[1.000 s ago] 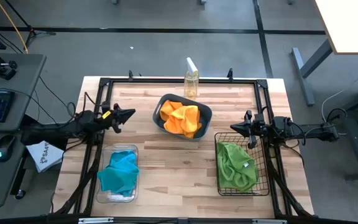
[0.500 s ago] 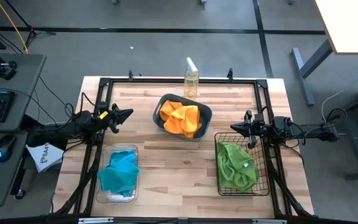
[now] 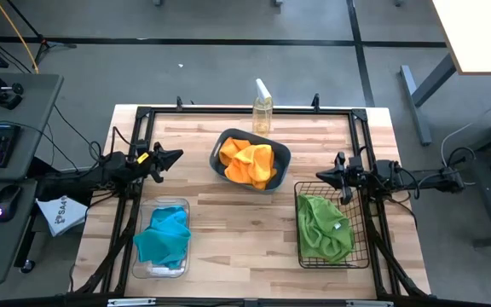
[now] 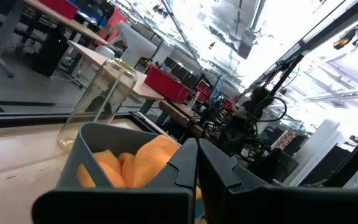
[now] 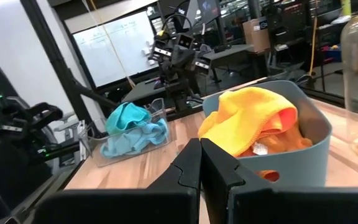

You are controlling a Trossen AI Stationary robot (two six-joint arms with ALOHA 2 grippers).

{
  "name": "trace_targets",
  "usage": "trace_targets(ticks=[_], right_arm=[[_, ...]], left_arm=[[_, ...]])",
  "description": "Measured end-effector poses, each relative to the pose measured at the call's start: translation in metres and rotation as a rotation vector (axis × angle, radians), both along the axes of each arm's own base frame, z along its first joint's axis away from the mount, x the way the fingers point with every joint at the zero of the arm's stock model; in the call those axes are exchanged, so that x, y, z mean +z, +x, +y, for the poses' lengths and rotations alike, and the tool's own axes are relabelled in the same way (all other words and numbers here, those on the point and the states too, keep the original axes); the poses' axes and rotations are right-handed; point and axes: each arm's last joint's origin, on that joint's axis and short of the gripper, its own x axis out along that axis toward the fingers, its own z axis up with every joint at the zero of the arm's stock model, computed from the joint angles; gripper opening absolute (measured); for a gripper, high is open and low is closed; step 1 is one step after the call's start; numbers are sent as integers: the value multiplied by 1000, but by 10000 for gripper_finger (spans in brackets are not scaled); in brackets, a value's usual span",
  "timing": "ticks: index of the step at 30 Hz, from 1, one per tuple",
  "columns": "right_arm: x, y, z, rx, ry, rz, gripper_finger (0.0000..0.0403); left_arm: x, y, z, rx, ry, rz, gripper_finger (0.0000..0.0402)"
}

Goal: Sort microfiber towel by color & place in baskets
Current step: Return to Home Position

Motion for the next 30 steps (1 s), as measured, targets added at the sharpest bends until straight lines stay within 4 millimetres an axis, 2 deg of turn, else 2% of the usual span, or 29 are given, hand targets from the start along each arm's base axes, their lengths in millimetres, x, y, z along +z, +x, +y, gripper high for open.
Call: trace_targets(ticks=[21, 30], right_arm=[[0, 0, 2, 18, -6, 1, 0], [-1, 0, 2, 28, -341, 21, 0]], left_arm=[[-1, 0, 0, 0, -2, 15, 0], [-1, 0, 0, 0, -2, 15, 0]])
